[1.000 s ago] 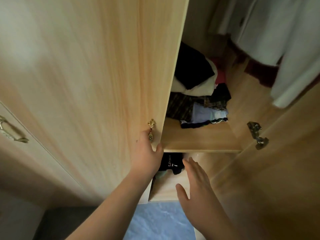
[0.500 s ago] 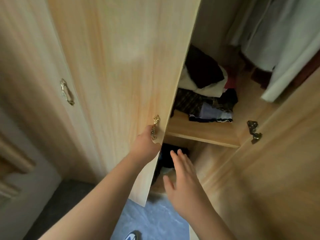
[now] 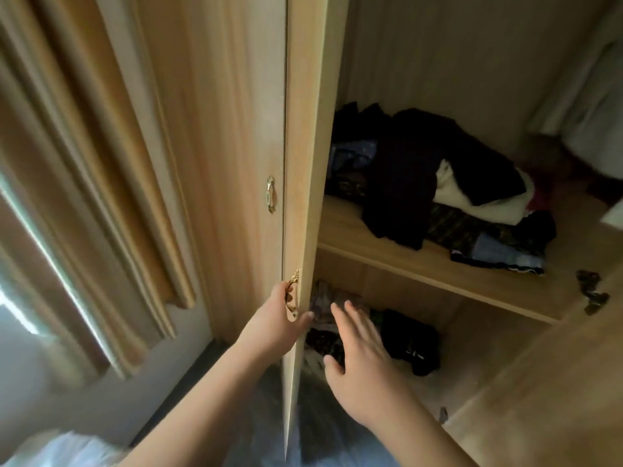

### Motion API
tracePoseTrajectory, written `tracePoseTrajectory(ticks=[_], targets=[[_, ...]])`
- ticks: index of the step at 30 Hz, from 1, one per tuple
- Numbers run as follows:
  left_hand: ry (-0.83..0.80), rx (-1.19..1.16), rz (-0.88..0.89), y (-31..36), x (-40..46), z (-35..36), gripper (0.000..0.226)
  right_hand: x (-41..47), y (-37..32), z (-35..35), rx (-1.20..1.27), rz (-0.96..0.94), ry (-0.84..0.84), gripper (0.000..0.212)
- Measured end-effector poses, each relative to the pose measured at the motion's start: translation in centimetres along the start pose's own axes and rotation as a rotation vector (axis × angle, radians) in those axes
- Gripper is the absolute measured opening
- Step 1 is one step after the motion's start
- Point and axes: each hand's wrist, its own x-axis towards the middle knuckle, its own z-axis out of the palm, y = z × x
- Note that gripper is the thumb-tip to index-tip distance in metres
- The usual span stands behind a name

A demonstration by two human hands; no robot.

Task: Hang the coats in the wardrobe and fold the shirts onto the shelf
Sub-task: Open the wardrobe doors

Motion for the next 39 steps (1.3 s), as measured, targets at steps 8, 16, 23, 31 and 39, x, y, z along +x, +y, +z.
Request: tracePoseTrajectory(ticks=[8,16,23,31,39], targets=[[-0.015,-0.063,-0.047,-5.9,-0.9,-7.1,0.049,-0.2,-6.7,3.6,0.003,0.083,0.07,0.072],[-0.152,0.013,0.072,-10.1,-5.2,-9.5,0.085,-2.1,-11.1,8.3,0.029,0.234,0.112,0.072],[-0.465,0.213,0.279,-8.1,-7.6,-7.2,0.084,-8.1,-10.4,8.6,0.008,0.437,0.192,0.074],[-0.713,0.307,0.553,-0.8,-13.7,1.1,0.078,-20.7,-5.5,5.9,-0.002,0.793,0.354,0.073],[-0.889,0.424,0.972,7.0,-26.0,10.1,0.077,-36.0,-2.3,4.3,-0.014,1.118,0.573,0.073]])
